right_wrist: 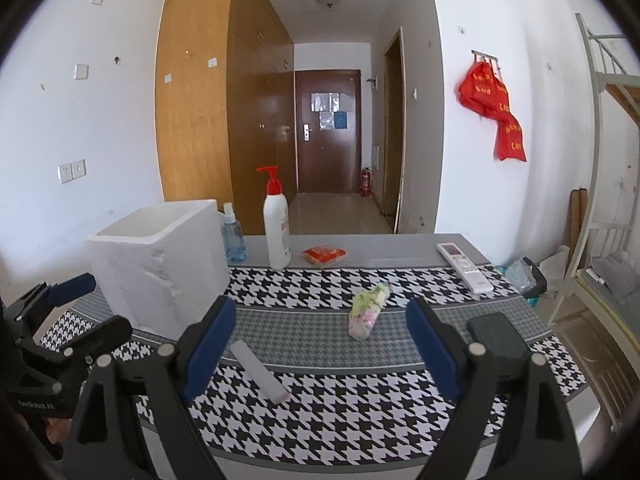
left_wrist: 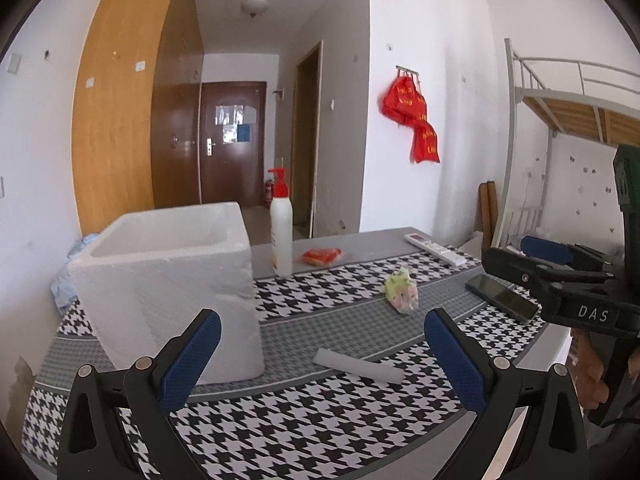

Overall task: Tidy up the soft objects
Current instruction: 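Move the right tool down toward the floral tissue pack on the table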

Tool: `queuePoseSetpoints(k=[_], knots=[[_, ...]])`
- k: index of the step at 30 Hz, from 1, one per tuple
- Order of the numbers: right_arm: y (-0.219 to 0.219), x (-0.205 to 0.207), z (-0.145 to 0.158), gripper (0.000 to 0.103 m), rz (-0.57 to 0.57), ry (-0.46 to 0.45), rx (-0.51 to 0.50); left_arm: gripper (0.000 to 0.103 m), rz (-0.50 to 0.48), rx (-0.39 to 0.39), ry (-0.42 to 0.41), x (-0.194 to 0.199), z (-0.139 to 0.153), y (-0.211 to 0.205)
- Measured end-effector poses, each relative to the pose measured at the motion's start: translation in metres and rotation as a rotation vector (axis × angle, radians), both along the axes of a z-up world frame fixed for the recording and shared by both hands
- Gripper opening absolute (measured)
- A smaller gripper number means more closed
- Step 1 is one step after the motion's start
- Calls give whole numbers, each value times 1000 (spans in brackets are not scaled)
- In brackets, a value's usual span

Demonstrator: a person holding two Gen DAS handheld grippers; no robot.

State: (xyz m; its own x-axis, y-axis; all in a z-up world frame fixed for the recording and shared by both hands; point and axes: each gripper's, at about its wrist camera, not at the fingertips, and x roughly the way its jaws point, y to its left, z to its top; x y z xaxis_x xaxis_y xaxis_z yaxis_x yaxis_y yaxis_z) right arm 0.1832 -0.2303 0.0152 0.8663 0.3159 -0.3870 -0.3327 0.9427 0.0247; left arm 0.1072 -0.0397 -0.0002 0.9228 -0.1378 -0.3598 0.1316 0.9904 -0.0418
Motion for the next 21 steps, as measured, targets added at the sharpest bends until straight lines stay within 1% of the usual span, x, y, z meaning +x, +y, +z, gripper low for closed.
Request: queuePoseSetpoints(k=[10,13,17,21], knots=[[-7,19,-13,90,12,31,-10,102,36,-1,44,15,-15,-14],[-9,27,-18,90,14,48,-17,102,44,-7,74,23,-21,-19],[-12,34,-22,90,25,65,-22,102,82,8,91,32,-30,-27],[-13,43,-25,90,34,82,-29,102,116,-6,140,44,-40,-31]])
